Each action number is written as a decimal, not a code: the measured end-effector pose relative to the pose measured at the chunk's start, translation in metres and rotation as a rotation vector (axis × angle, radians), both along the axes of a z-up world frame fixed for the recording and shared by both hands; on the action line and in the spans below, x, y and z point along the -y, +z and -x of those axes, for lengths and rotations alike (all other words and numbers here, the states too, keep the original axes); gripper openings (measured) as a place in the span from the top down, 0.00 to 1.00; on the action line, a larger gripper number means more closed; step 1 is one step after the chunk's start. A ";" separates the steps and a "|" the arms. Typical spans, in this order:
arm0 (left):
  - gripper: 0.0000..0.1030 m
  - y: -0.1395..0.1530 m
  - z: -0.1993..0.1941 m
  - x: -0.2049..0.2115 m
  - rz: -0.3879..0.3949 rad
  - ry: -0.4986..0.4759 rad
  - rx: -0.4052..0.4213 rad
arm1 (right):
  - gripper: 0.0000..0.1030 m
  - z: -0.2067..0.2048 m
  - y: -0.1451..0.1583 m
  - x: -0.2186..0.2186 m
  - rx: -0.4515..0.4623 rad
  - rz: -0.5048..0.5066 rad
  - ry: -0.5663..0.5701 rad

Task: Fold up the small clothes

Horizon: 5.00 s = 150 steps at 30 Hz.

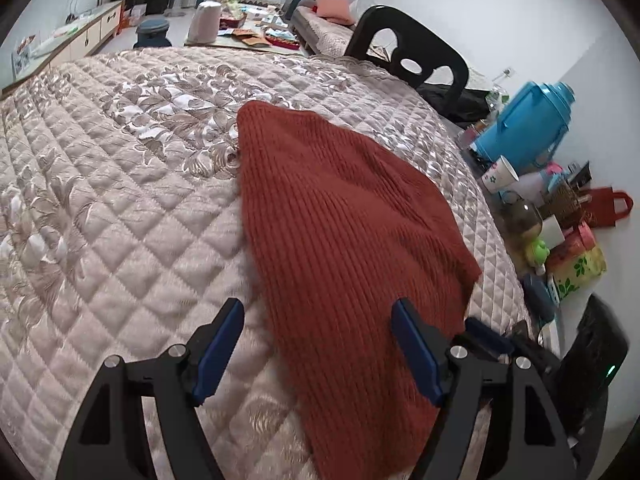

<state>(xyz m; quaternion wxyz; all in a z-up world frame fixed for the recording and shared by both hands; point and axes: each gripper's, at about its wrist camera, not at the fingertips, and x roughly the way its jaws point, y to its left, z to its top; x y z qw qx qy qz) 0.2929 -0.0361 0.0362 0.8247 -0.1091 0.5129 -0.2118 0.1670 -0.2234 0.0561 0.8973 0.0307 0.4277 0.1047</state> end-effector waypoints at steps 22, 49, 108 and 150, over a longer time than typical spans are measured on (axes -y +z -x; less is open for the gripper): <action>0.17 -0.016 0.083 0.025 -0.305 -0.085 0.191 | 0.61 0.038 -0.012 -0.034 0.060 0.134 0.087; 0.09 0.001 -0.020 -0.013 -0.044 0.020 0.099 | 0.35 0.044 0.002 -0.004 0.041 0.044 0.074; 0.74 0.028 -0.079 -0.112 0.091 0.073 0.068 | 0.77 -0.033 0.015 -0.119 -0.061 -0.410 0.218; 0.12 0.009 0.016 -0.199 -0.179 0.249 0.172 | 0.51 0.002 -0.015 -0.199 0.049 -0.041 0.246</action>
